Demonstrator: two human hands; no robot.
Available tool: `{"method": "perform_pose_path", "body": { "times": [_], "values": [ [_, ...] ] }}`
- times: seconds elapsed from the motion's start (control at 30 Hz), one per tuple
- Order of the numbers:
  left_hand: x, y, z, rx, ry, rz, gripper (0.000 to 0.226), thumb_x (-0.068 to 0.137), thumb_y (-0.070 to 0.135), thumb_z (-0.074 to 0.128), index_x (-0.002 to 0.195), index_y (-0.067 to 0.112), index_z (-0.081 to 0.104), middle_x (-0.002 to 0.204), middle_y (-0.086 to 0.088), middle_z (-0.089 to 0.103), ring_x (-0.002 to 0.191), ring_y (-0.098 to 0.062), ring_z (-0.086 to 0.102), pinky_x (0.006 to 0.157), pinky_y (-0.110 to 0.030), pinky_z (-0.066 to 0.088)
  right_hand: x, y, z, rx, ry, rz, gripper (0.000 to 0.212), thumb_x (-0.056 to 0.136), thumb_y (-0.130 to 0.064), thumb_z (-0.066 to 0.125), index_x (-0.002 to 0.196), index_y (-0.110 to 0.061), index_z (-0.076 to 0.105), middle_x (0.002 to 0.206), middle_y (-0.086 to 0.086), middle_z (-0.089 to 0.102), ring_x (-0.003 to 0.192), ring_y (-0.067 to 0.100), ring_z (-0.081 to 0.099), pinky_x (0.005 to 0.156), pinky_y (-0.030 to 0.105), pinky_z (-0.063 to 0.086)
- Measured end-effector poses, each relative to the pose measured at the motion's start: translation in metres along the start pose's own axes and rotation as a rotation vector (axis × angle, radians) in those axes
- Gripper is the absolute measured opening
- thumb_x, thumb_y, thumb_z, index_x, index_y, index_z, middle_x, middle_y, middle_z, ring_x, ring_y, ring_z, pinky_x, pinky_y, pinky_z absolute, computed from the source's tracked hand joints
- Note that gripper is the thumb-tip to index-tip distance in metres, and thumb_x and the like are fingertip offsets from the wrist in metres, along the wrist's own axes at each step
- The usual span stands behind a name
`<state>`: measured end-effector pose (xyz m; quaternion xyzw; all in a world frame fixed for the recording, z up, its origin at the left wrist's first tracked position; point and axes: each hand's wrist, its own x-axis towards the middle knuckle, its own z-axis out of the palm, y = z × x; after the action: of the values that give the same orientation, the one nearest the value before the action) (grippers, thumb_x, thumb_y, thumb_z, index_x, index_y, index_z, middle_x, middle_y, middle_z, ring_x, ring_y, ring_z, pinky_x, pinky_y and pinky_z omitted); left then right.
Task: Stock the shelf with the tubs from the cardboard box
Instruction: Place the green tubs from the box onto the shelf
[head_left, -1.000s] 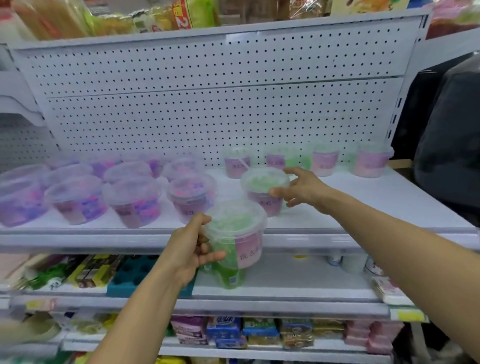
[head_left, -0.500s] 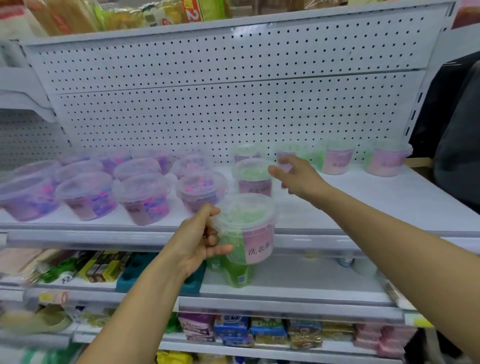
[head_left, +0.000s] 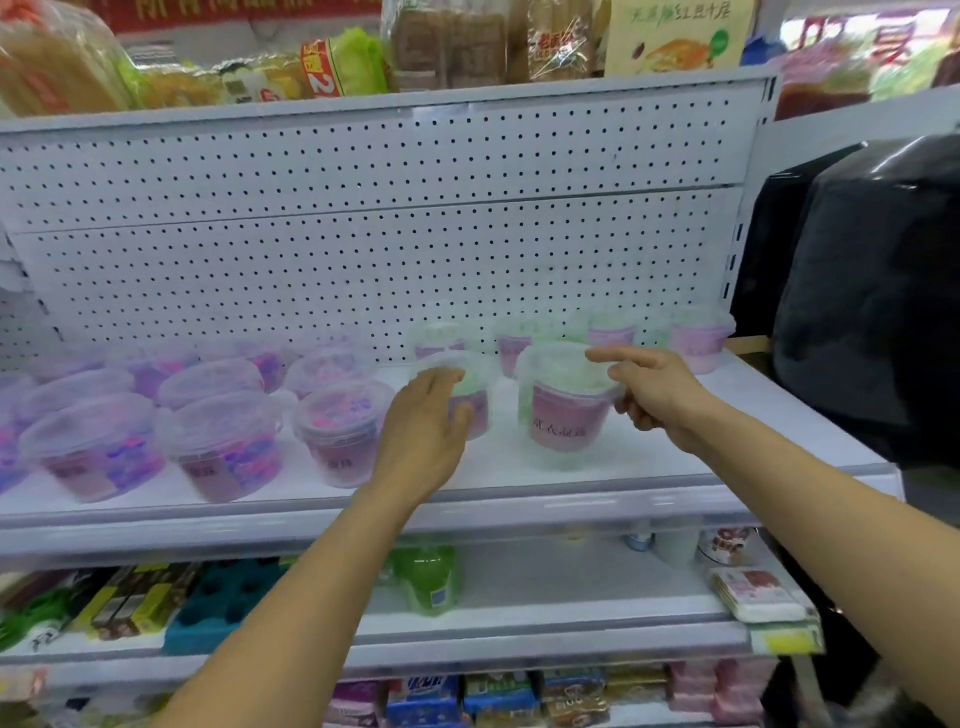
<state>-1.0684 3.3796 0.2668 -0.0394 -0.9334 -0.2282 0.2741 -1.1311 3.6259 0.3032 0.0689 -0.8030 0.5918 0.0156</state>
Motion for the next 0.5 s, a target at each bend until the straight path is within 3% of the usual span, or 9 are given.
{"method": "perform_pose_path", "body": {
  "times": [0.13,0.27,0.33,0.4,0.5],
  "values": [
    [0.013,-0.015,0.007,0.347,-0.18,0.065,0.047,0.1,0.029,0.035,0.147,0.025,0.031,0.154,0.002,0.032,0.142,-0.019,0.024,0.117,-0.044,0.012,0.006,0.013,0.002,-0.033,0.062,0.023,0.038,0.097,-0.006,0.038,0.119,-0.02,0.065,0.06,0.009,0.051,0.048,0.018,0.041,0.042,0.025,0.031],
    [0.016,-0.015,0.006,0.488,-0.202,0.08,0.048,0.101,0.03,0.032,0.148,0.029,0.026,0.156,0.005,0.028,0.143,-0.017,0.023,0.118,-0.044,0.006,0.015,0.023,0.006,-0.033,0.014,0.063,0.035,0.1,-0.013,0.038,0.128,-0.017,0.058,0.067,0.01,0.051,0.054,0.021,0.045,0.05,0.031,0.04],
    [0.017,-0.014,0.006,0.516,-0.189,0.093,0.049,0.1,0.027,0.033,0.148,0.029,0.026,0.155,0.004,0.029,0.142,-0.017,0.025,0.118,-0.043,0.006,0.018,0.024,0.008,-0.041,-0.05,0.068,0.035,0.097,-0.028,0.051,0.13,-0.019,0.055,0.081,0.009,0.055,0.063,0.022,0.051,0.057,0.034,0.05],
    [0.018,-0.013,0.007,0.529,-0.179,0.093,0.05,0.099,0.025,0.033,0.148,0.028,0.027,0.154,0.004,0.031,0.141,-0.017,0.027,0.118,-0.043,0.004,0.024,0.027,0.01,-0.142,-0.099,0.045,0.054,0.084,-0.047,0.065,0.132,-0.027,0.051,0.105,0.007,0.056,0.081,0.022,0.059,0.066,0.032,0.054],
    [0.02,-0.015,0.009,0.539,-0.169,0.083,0.05,0.098,0.025,0.034,0.148,0.026,0.028,0.153,0.003,0.033,0.141,-0.018,0.028,0.118,-0.043,0.004,0.036,0.032,0.016,-0.254,-0.096,-0.022,0.066,0.074,-0.05,0.074,0.133,-0.032,0.05,0.118,0.006,0.053,0.102,0.024,0.058,0.084,0.037,0.054]
  ]
}}
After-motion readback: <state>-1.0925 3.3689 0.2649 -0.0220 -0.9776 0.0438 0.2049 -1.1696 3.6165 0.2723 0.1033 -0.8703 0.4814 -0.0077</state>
